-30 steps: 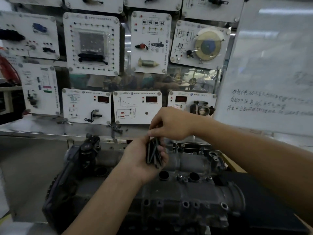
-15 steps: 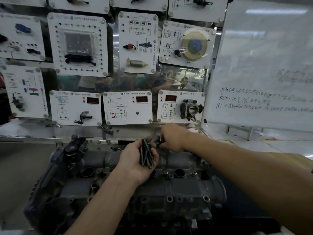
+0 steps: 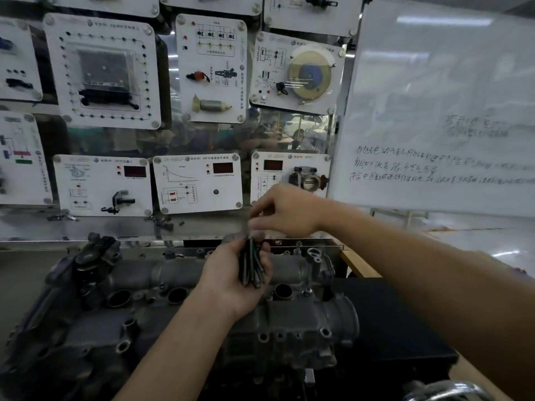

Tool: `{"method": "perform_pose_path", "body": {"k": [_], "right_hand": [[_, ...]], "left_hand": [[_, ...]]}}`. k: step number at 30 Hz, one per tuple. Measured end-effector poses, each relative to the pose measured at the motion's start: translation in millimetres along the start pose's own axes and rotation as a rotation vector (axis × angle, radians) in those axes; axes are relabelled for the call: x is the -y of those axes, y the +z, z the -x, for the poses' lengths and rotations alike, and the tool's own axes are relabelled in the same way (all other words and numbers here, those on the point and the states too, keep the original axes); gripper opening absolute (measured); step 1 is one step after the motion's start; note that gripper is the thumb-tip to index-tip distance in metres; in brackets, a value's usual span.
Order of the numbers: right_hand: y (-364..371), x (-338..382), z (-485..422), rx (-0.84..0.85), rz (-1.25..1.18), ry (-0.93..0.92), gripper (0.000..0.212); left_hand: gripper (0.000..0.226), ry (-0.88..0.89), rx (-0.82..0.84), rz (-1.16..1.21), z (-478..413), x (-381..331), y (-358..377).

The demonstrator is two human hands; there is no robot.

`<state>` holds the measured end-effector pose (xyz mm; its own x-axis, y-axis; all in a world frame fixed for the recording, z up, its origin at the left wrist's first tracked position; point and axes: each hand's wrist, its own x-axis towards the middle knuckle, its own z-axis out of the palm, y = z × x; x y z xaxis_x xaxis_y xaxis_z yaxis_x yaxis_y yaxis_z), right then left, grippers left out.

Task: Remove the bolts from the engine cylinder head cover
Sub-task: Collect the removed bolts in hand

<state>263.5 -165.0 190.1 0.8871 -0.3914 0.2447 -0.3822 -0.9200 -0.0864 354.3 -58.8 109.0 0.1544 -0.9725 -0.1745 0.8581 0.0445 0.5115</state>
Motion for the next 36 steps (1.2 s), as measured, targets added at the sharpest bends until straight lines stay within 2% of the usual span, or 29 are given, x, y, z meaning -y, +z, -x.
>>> {"method": "perform_pose_path", "body": {"k": [2,4,6,10,12,14,15,17,20,23,26,30,33,36], "right_hand": [[-2,-26,6,-0.006,0.05,0.135,0.031],[7,-48,14,0.128,0.186,0.276,0.034],[22,-55,20,0.206,0.273,0.316,0.033],[22,-48,19,0.231,0.272,0.257,0.017],[-2,-40,18,0.123,0.274,0.198,0.013],[-33,-23,20,0.003,0.231,0.061,0.013],[-44,-10,21,0.002,0.184,-0.029,0.014],[-44,14,24,0.117,0.116,-0.118,0.016],[-17,23,24,0.184,0.192,-0.064,0.026],[-5,6,34,0.057,0.094,-0.019,0.038],[-4,-11,56,-0.067,-0.011,0.053,0.026],[25,-18,78,0.165,0.113,0.19,0.014],[44,-10,81,0.245,0.21,0.234,0.033],[48,1,79,0.294,0.32,0.208,0.032]], "left_hand": [[0.035,-0.005,-0.019,0.004,0,2,0],[0.038,-0.01,-0.039,-0.007,1,2,-2],[0.038,-0.013,-0.051,-0.024,2,2,-2],[0.036,0.01,-0.083,-0.042,-2,2,-5],[0.035,0.021,-0.082,-0.042,-3,3,-7],[0.035,0.031,-0.071,-0.032,-4,3,-6],[0.036,0.03,-0.062,-0.034,-4,3,-5],[0.034,0.009,-0.03,-0.035,-3,7,1],[0.032,-0.046,0.03,-0.061,2,15,6],[0.032,-0.058,0.035,-0.083,4,17,3],[0.033,-0.046,0.034,-0.056,7,9,-1],[0.028,-0.01,0.023,-0.066,9,6,-3],[0.026,-0.003,0.029,-0.061,9,8,-5],[0.027,0.024,-0.004,-0.064,10,8,-8]]}}
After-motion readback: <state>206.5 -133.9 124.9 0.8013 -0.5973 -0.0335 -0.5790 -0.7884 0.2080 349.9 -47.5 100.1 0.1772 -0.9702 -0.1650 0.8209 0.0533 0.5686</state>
